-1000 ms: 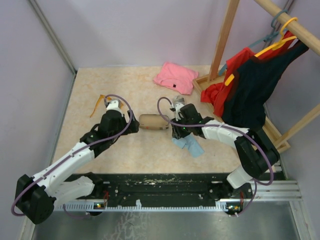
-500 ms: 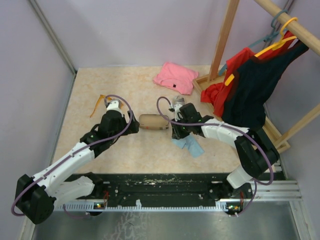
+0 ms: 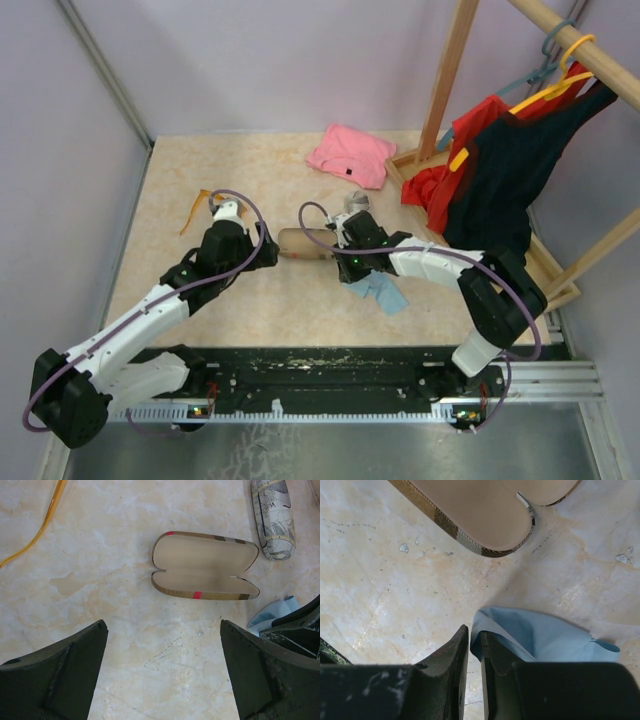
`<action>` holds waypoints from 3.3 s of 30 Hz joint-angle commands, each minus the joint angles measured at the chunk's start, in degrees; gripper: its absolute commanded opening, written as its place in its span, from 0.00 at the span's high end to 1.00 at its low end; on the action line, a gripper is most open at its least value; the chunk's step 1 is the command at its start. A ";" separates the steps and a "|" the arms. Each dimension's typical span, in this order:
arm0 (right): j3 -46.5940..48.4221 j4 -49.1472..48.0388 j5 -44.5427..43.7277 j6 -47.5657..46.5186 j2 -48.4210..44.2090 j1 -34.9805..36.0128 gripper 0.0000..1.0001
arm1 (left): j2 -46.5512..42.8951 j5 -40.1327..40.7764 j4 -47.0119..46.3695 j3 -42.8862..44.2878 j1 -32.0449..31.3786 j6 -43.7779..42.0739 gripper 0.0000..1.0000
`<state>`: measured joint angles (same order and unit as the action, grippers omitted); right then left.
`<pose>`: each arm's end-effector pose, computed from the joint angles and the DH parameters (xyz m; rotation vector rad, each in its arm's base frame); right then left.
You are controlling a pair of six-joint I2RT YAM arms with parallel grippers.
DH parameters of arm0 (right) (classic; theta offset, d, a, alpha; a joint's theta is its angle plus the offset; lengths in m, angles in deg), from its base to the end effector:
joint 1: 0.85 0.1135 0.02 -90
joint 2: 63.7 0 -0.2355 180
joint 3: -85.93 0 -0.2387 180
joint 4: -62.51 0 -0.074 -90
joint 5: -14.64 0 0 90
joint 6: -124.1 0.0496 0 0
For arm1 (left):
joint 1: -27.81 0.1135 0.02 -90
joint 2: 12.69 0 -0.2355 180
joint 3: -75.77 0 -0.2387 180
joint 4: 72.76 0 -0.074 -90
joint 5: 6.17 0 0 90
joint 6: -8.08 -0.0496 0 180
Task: Organize the sunglasses
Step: Adjust the glasses cleaning cloth at the center of the board.
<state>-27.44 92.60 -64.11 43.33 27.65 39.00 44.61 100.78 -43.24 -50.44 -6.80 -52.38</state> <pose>0.2341 0.2080 0.1489 -0.7658 2.4894 0.5761 0.1999 -0.1204 0.2309 -0.0779 2.1373 -0.3451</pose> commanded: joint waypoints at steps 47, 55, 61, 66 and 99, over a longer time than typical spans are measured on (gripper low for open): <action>8.23 -21.58 15.59 5.14 7.00 16.20 0.57 | -11.70 11.58 7.07 -3.99 0.73 6.74 0.00; -0.62 -22.99 10.50 6.38 -1.86 10.72 0.55 | -10.43 8.68 5.40 -4.92 0.77 7.02 0.01; -0.65 -18.97 8.53 3.66 -3.51 10.17 0.55 | -9.32 7.17 4.21 -5.55 0.86 7.07 0.02; 0.27 -13.73 -7.00 6.93 -3.22 8.80 0.55 | -8.61 4.04 3.32 -6.56 0.86 6.98 0.05; 7.48 5.17 -19.19 9.53 10.34 15.56 0.75 | 1.06 -14.77 -9.18 -19.54 0.51 12.67 0.28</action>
<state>-21.51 93.41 -81.16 50.89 36.33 52.42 46.36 87.27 -50.59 -68.91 -6.43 -40.12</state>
